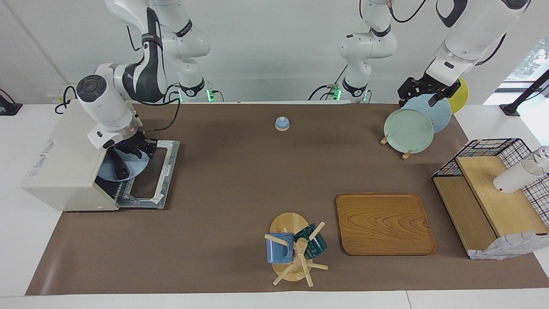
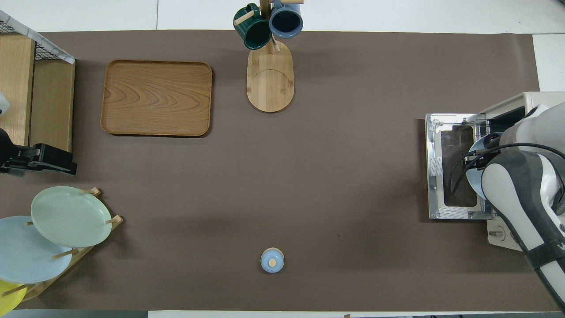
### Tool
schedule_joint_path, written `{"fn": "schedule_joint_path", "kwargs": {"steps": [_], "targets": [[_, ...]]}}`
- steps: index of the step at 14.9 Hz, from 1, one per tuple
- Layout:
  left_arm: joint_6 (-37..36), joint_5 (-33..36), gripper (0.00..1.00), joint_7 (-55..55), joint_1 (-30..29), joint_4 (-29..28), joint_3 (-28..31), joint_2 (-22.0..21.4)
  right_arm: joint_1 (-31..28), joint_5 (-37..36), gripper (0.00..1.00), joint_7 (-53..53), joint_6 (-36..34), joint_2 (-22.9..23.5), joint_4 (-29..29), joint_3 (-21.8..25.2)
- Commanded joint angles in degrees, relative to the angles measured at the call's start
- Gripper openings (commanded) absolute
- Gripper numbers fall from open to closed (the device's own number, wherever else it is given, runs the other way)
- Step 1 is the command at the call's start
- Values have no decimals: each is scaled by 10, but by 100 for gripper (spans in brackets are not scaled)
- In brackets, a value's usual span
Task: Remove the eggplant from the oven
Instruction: 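Reach into the oven and grasp the light blue plate with the right gripper, then pull the plate with eggplant out and set it on the table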
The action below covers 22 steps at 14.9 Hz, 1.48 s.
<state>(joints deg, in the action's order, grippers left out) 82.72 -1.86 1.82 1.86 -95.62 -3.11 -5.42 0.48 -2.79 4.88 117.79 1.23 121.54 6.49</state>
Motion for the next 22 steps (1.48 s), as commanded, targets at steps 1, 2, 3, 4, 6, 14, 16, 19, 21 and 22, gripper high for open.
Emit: {"fn": "schedule_joint_path", "kwargs": {"steps": [1,2,3,4,6,14,16,19,21,22], "targets": [[-2,-1,100,2,-5,-2,-1,-7,-1,-7,37,9,72,-26,64,-3],[-2,-1,100,2,-5,-2,-1,-7,-3,-7,37,16,90,-32,82,-3],[-3,-1,100,2,-5,-2,-1,-7,-8,-7,37,30,103,-29,91,-3],[-2,-1,100,2,-5,-2,-1,-7,-18,-7,36,38,107,-26,92,-4],[-3,-1,100,2,-5,-2,-1,-7,-16,-7,7,41,106,-26,92,-4],[-2,-1,100,2,-5,-2,-1,-7,98,-14,0,-14,-76,10,-56,-7],[-2,-1,100,2,-5,-2,-1,-7,171,-54,0,-77,-117,19,-98,-9],[-2,-1,100,2,-5,-2,-1,-7,299,-67,0,-217,-122,23,-112,-10],[-3,-1,100,2,-5,-2,-1,-7,364,-62,0,-320,-103,56,-128,-10],[-2,-1,100,2,-5,-2,-1,-7,384,-58,0,-360,-100,81,-147,-11]]}}
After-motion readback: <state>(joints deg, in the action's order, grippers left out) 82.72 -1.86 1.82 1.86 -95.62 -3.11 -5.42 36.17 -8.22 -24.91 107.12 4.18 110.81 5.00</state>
